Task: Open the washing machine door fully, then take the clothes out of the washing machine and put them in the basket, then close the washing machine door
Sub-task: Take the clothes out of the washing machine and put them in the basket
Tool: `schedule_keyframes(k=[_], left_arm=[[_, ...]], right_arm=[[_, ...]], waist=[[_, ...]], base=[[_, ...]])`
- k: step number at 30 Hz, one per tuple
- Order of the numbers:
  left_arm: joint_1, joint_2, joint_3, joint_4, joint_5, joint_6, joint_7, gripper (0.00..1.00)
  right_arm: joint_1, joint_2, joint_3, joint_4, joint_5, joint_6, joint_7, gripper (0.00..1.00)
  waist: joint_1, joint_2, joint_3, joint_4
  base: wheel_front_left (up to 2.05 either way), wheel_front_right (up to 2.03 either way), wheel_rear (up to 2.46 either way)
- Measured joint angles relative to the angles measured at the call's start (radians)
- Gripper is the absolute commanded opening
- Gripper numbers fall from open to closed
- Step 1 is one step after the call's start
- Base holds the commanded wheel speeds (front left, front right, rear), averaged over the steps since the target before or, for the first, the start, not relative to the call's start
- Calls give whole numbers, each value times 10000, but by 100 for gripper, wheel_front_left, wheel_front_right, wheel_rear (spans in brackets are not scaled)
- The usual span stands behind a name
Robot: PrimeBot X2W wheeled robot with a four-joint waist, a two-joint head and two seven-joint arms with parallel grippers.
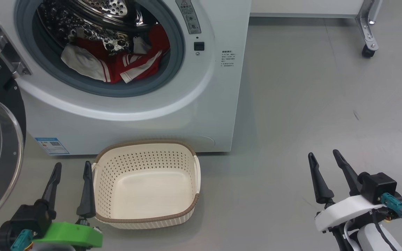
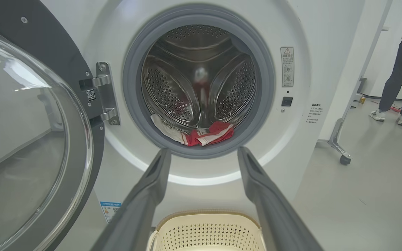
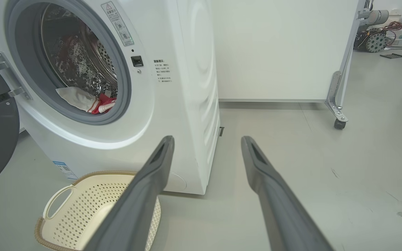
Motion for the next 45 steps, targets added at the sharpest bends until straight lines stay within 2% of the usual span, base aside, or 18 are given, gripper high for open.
schedule_keyframes(k=[17, 45], left_arm=[[16, -4, -77, -25, 255, 2, 0, 100], [20, -10, -222, 27, 431, 2, 0, 100]], right_arm=[[1, 117, -61, -2, -2, 40, -2, 100], [-1, 221, -140, 13, -90, 184, -44, 100]], waist=[[0, 0, 70, 43], [0, 0, 173, -42]], base=[[63, -63, 0], [3, -3, 0]])
